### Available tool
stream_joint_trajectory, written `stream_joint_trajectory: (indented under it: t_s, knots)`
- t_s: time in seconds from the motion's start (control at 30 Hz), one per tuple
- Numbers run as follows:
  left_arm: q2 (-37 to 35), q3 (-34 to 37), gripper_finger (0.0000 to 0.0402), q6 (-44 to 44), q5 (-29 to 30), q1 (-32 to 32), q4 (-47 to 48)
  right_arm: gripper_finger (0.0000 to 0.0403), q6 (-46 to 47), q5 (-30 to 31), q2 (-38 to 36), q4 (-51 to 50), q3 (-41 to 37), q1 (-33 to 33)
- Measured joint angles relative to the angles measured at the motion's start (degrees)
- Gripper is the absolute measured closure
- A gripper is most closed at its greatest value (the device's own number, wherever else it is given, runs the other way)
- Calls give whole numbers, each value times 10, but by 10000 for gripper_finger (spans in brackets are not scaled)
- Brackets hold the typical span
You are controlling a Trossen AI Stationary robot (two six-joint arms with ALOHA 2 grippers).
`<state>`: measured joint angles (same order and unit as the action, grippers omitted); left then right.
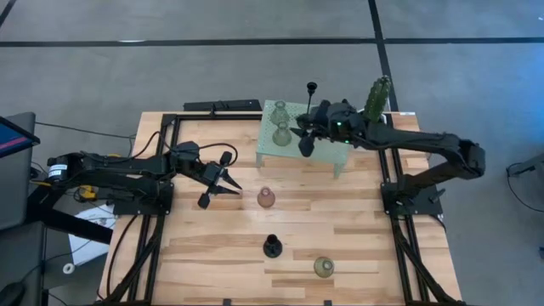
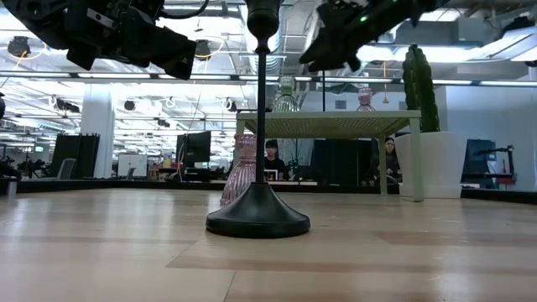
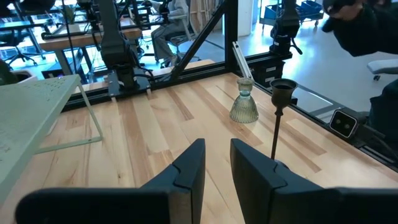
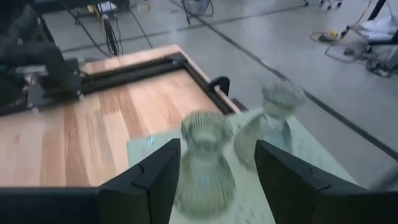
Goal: Pick & Place candle stick holders
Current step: Put the black candle holder on the shelf aligned with the other black candle holder
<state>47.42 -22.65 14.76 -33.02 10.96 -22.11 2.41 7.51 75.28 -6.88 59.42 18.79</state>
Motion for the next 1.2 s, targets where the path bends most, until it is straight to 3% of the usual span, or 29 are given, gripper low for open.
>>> stream_joint_trajectory:
  t_s: [0.17, 0.33, 0.53, 0.63, 0.73, 0.87, 1.0, 1.2]
  knots:
    - [0, 0, 325, 0, 0, 0, 0, 215, 18, -5, -59, -132, 0, -9]
    - [0, 0, 325, 0, 0, 0, 0, 238, 75, -70, -76, -249, 0, -43]
    - [0, 0, 325, 0, 0, 0, 0, 286, 109, -103, -60, -367, -2, -132]
    - [0, 0, 325, 0, 0, 0, -1, 314, 124, -100, -50, -362, -16, -187]
    - [0, 0, 325, 0, 0, 0, -2, 347, 127, -64, -46, -332, -36, -247]
    - [0, 0, 325, 0, 0, -1, -2, 395, 127, 31, -48, -272, -66, -330]
    - [25, 0, 325, -30, 0, -20, -3, 390, 169, 126, -52, -246, -76, -396]
    - [117, 0, 325, -32, 0, -80, -42, 401, 201, 226, -52, -222, -76, -466]
